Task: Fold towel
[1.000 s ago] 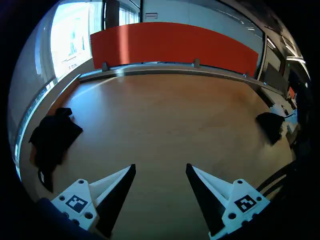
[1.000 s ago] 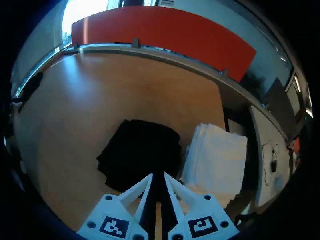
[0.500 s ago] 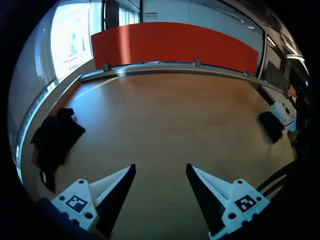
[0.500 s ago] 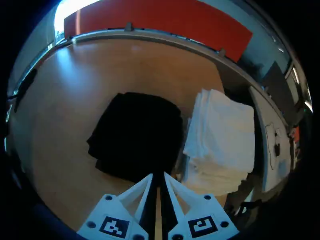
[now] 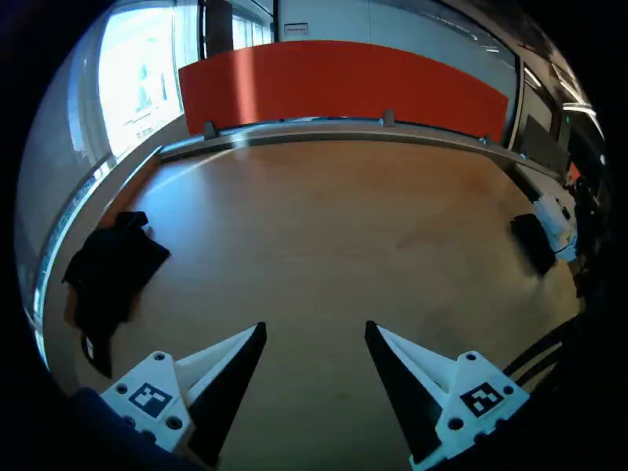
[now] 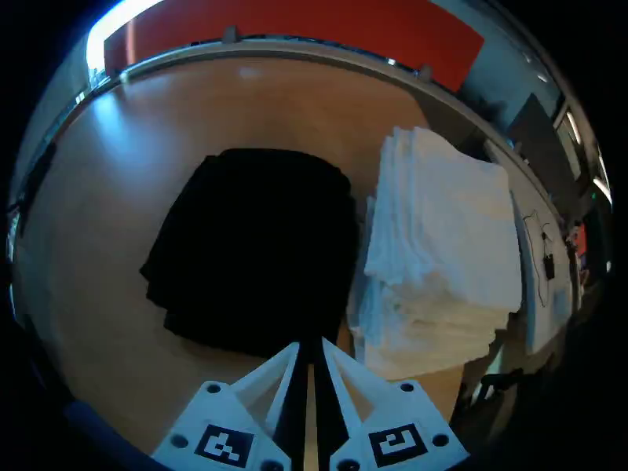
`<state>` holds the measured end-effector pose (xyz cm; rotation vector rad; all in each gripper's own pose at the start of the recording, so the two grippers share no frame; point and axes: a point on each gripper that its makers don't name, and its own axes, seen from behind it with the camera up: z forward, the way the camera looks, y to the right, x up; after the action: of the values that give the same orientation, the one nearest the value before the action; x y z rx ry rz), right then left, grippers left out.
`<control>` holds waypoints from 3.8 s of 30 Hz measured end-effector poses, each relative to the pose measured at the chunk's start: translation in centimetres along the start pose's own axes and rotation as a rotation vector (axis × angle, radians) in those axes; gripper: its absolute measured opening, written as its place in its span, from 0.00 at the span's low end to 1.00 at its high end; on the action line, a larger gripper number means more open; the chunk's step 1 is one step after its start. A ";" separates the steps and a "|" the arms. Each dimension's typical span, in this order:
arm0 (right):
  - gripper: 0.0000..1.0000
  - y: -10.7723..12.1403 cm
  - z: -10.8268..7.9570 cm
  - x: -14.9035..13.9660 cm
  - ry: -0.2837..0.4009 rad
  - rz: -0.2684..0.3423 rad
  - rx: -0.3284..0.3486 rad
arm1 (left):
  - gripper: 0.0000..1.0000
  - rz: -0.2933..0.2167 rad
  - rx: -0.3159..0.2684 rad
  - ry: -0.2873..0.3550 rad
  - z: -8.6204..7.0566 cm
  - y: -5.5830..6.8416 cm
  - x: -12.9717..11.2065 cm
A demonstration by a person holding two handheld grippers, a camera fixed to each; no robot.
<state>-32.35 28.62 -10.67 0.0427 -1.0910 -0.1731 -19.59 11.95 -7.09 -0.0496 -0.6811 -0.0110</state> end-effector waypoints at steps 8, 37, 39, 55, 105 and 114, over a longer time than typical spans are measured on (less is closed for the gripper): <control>0.06 0.2 0.3 -0.1 0.001 0.017 -0.012 | 0.93 -0.003 0.003 -0.001 0.0 -0.2 -0.1; 0.86 0.6 -2.6 0.1 0.123 0.111 -0.065 | 0.93 0.003 0.000 0.013 -0.3 -1.0 0.2; 0.86 0.4 -2.8 0.2 0.131 0.111 -0.067 | 0.93 0.004 0.000 0.016 -0.3 -1.1 0.3; 0.93 -3.1 -6.1 2.7 0.264 0.119 -0.052 | 0.93 -0.009 -0.011 0.044 -0.5 -1.6 1.0; 0.93 -19.9 -20.8 23.8 0.975 0.216 -0.012 | 0.93 -0.064 -0.032 0.398 -1.9 -4.5 12.2; 0.93 -23.4 -22.4 26.4 1.018 0.193 -0.018 | 0.93 -0.068 -0.016 0.476 -2.5 -5.6 14.1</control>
<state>-3.49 0.15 -0.65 0.0045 -0.0747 0.0253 -7.20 6.35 0.05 -0.0377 -0.2065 -0.0909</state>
